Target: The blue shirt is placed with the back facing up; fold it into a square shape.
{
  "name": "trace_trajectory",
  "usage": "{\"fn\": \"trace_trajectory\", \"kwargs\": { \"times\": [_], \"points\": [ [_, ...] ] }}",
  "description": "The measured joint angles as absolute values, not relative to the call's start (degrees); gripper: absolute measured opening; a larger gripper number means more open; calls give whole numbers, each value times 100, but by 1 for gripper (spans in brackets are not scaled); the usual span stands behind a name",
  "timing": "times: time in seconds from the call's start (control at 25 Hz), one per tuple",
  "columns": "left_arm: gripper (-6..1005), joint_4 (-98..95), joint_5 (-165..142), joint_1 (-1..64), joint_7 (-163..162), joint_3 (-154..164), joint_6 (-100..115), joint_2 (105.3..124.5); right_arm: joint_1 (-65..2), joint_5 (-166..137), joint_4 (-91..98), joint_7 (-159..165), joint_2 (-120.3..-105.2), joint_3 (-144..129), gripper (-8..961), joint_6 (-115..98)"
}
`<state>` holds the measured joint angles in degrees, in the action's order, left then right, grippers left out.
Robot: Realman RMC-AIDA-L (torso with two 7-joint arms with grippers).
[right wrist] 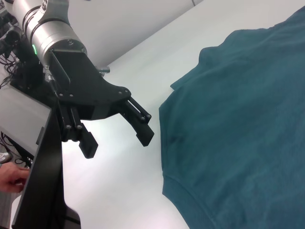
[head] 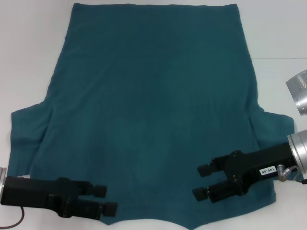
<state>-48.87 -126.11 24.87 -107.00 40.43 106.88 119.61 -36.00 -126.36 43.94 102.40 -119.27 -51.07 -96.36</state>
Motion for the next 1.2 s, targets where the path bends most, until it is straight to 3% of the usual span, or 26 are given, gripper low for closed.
{"fn": "trace_trajectory", "kwargs": {
  "times": [0.64, 0.84, 1.0, 1.2],
  "points": [
    [871, -4887, -12574, 2496, -10823, 3820, 10669, 11962, -3576, -12563, 4379, 10496, -11910, -4902, 853, -9552],
    [871, -4860, -12519, 2649, -11763, 2738, 10267, 11852, -3681, -12508, 4373, 11623, -11809, -4198, 854, -8967],
    [871, -4607, -12480, 2747, -12762, 1894, 9888, 11643, -3897, -12421, 4107, 12612, -11533, -3831, 853, -8614],
    [871, -4451, -12475, 2731, -13505, 1529, 9243, 11508, -4337, -12402, 3110, 13531, -10868, -3841, 853, -7980]
  ]
}}
